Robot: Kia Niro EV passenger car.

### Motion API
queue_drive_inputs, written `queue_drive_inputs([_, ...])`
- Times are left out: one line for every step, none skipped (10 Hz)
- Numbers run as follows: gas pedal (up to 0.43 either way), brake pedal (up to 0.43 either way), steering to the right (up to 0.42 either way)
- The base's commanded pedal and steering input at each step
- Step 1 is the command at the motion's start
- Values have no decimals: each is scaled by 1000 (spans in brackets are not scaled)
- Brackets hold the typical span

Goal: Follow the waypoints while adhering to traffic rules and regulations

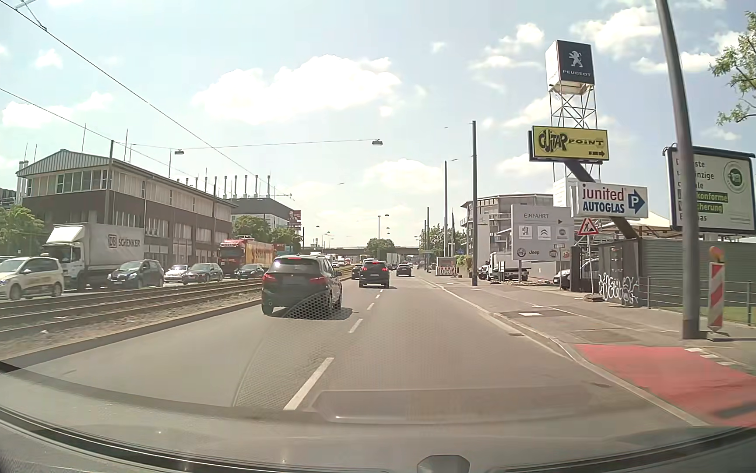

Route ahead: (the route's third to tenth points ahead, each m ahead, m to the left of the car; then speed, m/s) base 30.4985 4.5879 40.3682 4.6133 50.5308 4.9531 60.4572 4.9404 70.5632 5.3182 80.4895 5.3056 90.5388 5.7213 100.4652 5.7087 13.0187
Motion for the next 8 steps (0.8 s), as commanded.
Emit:
queue_drive_inputs([110,30,1])
queue_drive_inputs([110,30,0])
queue_drive_inputs([110,30,-2])
queue_drive_inputs([110,30,-2])
queue_drive_inputs([110,30,-3])
queue_drive_inputs([110,30,-2])
queue_drive_inputs([110,30,-2])
queue_drive_inputs([110,30,-3])
